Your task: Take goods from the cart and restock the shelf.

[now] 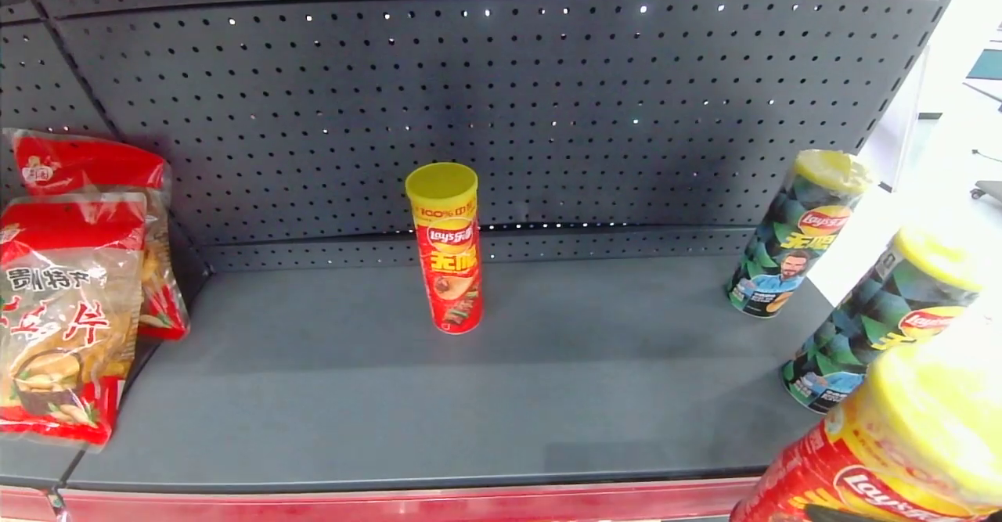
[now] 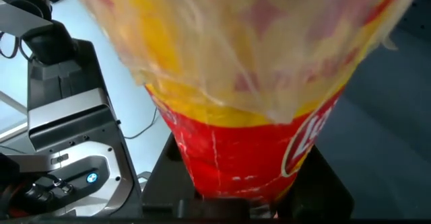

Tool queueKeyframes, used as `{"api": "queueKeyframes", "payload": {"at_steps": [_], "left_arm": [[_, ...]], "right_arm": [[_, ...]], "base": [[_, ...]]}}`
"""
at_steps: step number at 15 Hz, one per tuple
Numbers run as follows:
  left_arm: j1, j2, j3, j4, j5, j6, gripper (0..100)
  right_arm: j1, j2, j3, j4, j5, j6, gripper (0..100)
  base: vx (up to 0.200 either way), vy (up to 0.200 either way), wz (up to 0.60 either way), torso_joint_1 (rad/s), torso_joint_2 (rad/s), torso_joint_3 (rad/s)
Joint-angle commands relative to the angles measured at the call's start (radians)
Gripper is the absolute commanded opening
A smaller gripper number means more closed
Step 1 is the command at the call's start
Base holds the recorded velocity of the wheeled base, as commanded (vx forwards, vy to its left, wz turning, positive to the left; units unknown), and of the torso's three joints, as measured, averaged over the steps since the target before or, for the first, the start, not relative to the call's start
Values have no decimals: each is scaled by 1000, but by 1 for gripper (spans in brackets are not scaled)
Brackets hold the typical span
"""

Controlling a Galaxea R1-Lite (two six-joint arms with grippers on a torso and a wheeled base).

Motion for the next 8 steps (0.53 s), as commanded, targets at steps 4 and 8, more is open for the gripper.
{"api": "queueKeyframes", "payload": {"at_steps": [4,8], "left_arm": [[0,0,0,0,0,5,100],[0,0,0,0,0,3,100]], "right_arm": [[0,0,0,0,0,0,0],[0,2,-1,0,0,0,0]], "base": [[0,0,0,0,0,0],[0,0,0,0,0,0]]}}
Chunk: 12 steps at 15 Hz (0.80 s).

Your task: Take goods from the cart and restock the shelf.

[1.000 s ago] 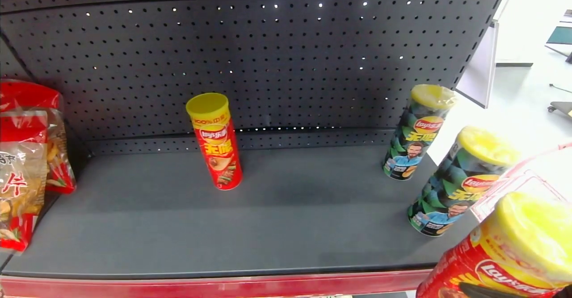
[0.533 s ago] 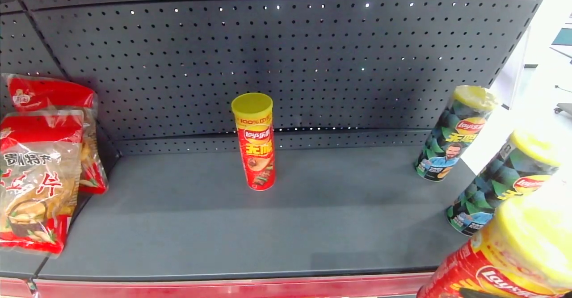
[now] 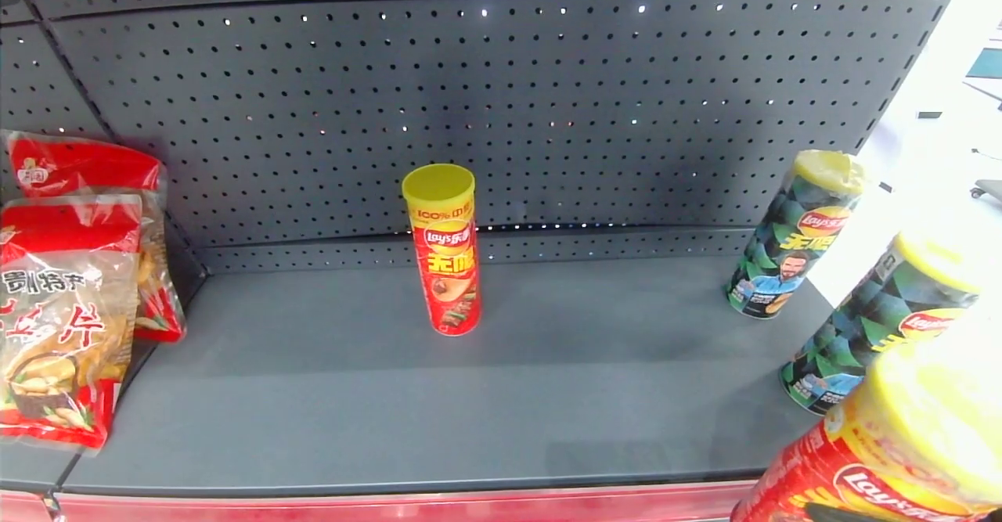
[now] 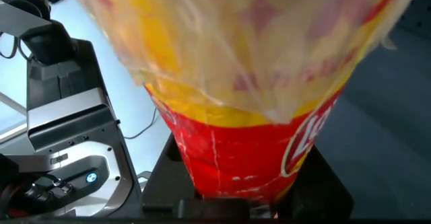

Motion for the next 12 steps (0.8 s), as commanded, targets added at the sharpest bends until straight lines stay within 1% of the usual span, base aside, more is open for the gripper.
{"api": "queueKeyframes", "payload": {"at_steps": [1,6,9,12], "left_arm": [[0,0,0,0,0,1,100],[0,0,0,0,0,3,100],[0,0,0,0,0,3,100],[0,0,0,0,0,3,100]], "right_arm": [[0,2,-1,0,0,0,0],[-1,-11,-6,-2,-1,1,0],[19,-41,-12,-2,-33,20,0],[19,-44,-21,-2,-61,29,0]], "base": [[0,0,0,0,0,0],[0,0,0,0,0,0],[0,0,0,0,0,0],[0,0,0,0,0,0]]}}
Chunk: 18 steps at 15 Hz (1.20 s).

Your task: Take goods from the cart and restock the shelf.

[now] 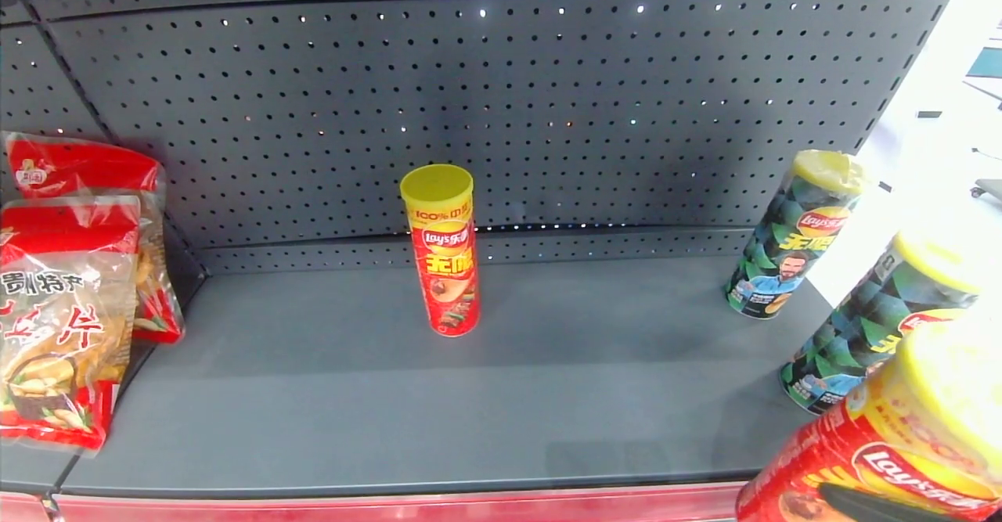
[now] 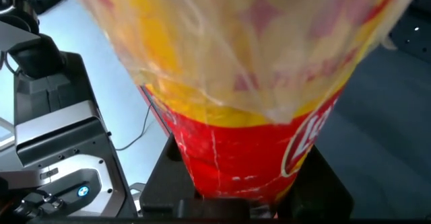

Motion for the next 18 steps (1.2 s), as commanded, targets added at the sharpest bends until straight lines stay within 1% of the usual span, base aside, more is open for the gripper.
{"api": "queueKeyframes", "payload": {"at_steps": [1,6,11,18], "left_arm": [[0,0,0,0,0,0,100],[0,0,0,0,0,0,100],[0,0,0,0,0,-1,100],[0,0,0,0,0,0,100]], "right_arm": [[2,-6,-4,0,-2,1,0],[-5,2,15,0,-17,1,0],[-3,13,24,0,-19,1,0],[3,14,24,0,-19,0,0]], "base": [[0,0,0,0,0,0],[0,0,0,0,0,0],[0,200,0,0,6,0],[0,0,0,0,0,0]]}}
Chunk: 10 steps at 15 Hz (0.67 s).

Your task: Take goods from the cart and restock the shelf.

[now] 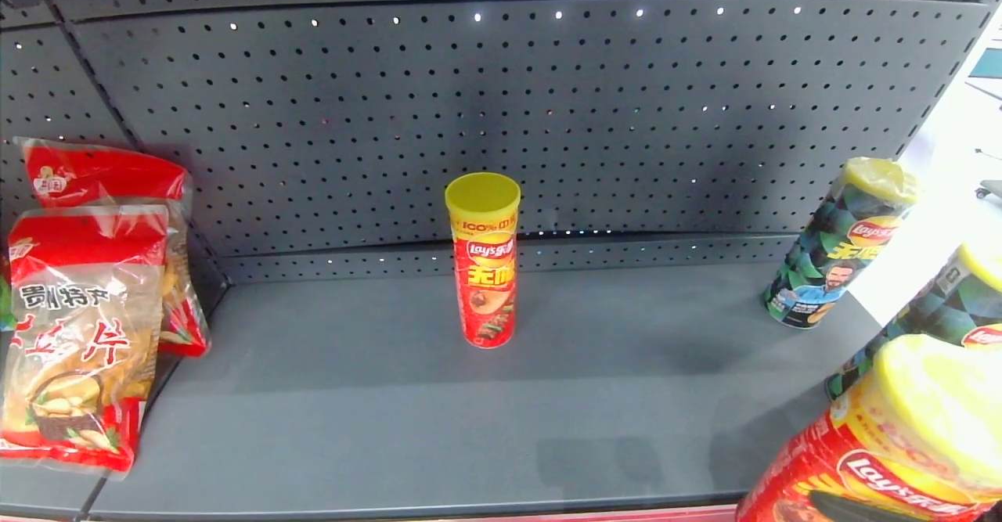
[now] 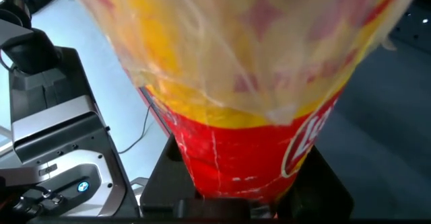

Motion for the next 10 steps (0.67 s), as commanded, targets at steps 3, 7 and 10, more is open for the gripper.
{"api": "queueKeyframes", "payload": {"at_steps": [3,7,10], "left_arm": [[0,0,0,0,0,0,100],[0,0,0,0,0,1,100],[0,0,0,0,-2,1,100]], "right_arm": [[2,8,-2,-1,0,-2,0],[2,16,-2,-1,0,-2,0],[2,19,-7,-1,0,-2,0]], "base": [[0,0,0,0,0,0],[0,0,0,0,0,0],[0,0,0,0,0,0]]}}
